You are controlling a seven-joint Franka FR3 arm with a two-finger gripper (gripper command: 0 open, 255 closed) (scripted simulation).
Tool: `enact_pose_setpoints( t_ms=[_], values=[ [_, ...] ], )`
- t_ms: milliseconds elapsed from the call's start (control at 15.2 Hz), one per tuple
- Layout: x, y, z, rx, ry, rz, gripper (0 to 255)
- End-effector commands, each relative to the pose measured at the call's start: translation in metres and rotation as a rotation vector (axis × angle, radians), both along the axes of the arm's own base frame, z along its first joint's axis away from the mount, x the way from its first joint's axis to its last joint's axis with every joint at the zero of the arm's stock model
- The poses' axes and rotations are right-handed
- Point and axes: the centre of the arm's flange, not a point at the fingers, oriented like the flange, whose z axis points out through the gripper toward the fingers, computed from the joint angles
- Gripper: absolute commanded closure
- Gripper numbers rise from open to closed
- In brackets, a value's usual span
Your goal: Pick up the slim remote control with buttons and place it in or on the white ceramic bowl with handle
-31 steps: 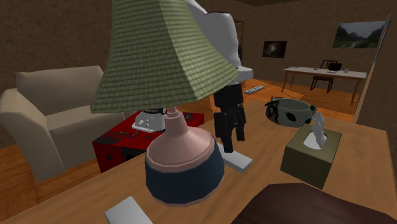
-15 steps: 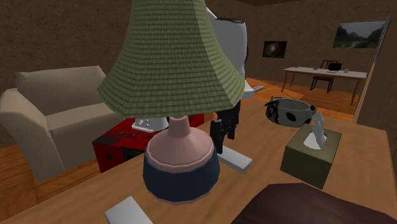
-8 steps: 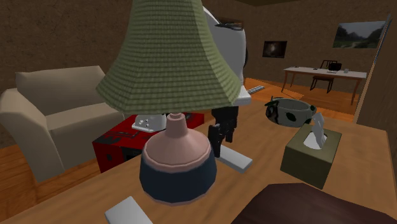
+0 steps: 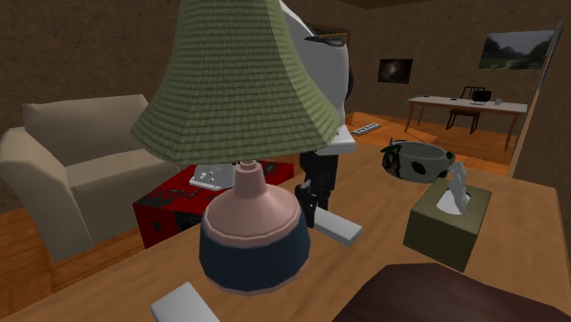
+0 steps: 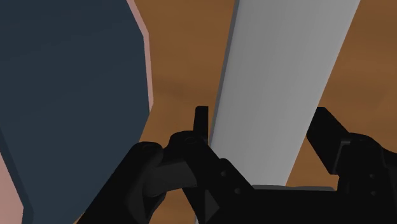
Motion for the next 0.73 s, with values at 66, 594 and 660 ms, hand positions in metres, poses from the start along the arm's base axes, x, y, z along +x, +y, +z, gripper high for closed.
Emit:
enact_pose_setpoints(
  t_ms=[66, 594, 660],
  values=[
    [-0.002, -0.001, -0.003, 0.005, 0.008, -0.003, 255],
    [0.0, -0.003, 0.033, 0.004, 0.008, -0.003, 255],
    [0.0, -0.003, 0.039, 0.004, 0.008, -0.003, 255]
  ],
)
